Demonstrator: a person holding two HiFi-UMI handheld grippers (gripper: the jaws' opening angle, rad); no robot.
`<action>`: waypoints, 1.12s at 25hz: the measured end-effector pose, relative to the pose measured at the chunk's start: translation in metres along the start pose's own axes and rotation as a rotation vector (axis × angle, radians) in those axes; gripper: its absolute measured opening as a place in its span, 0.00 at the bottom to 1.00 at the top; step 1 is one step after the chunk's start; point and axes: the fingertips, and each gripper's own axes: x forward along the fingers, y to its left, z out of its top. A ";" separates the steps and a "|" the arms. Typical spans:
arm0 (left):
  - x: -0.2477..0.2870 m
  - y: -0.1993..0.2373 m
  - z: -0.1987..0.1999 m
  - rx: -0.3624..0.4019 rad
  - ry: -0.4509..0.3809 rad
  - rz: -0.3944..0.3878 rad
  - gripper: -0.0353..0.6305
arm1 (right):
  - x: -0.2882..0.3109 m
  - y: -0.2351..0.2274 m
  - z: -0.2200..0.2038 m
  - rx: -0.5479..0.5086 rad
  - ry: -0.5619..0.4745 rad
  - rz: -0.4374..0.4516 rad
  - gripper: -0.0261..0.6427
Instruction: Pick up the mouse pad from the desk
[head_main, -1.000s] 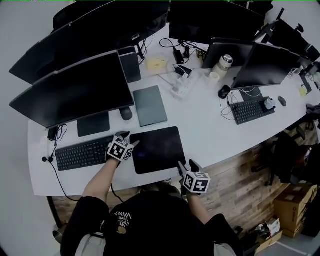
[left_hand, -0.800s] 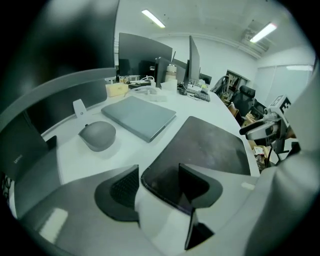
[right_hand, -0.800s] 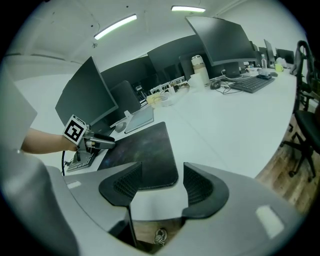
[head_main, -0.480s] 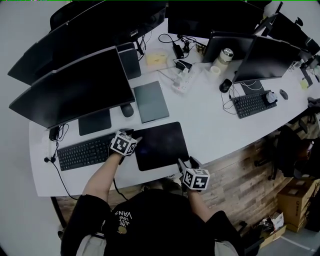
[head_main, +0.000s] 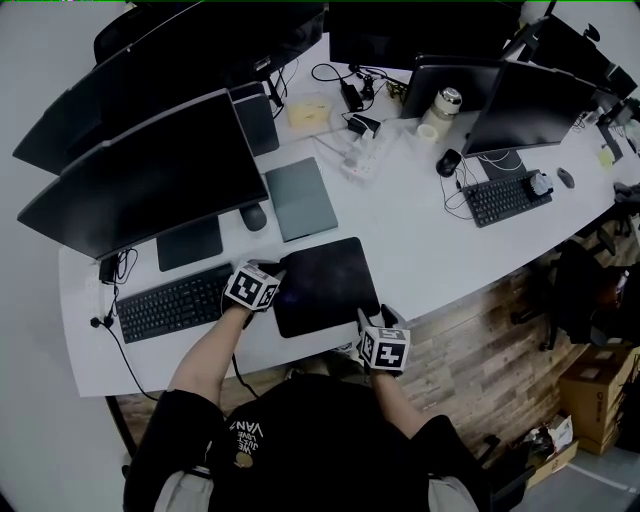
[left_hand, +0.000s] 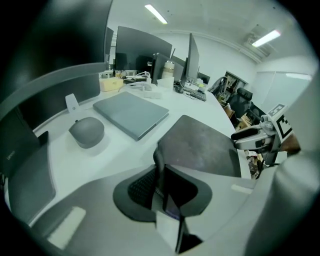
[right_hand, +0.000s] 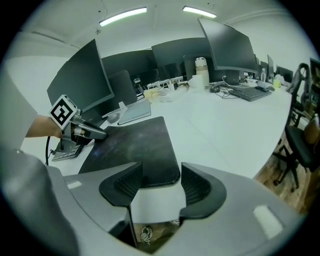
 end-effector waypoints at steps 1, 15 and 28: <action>-0.001 0.000 0.000 0.001 -0.004 0.005 0.13 | 0.001 0.000 0.000 -0.011 0.000 -0.007 0.40; -0.012 -0.008 0.010 0.059 -0.018 0.070 0.12 | 0.004 0.007 0.001 -0.105 0.001 -0.003 0.22; -0.043 -0.020 0.027 0.000 -0.148 0.046 0.12 | -0.011 0.018 0.015 -0.028 -0.091 0.073 0.11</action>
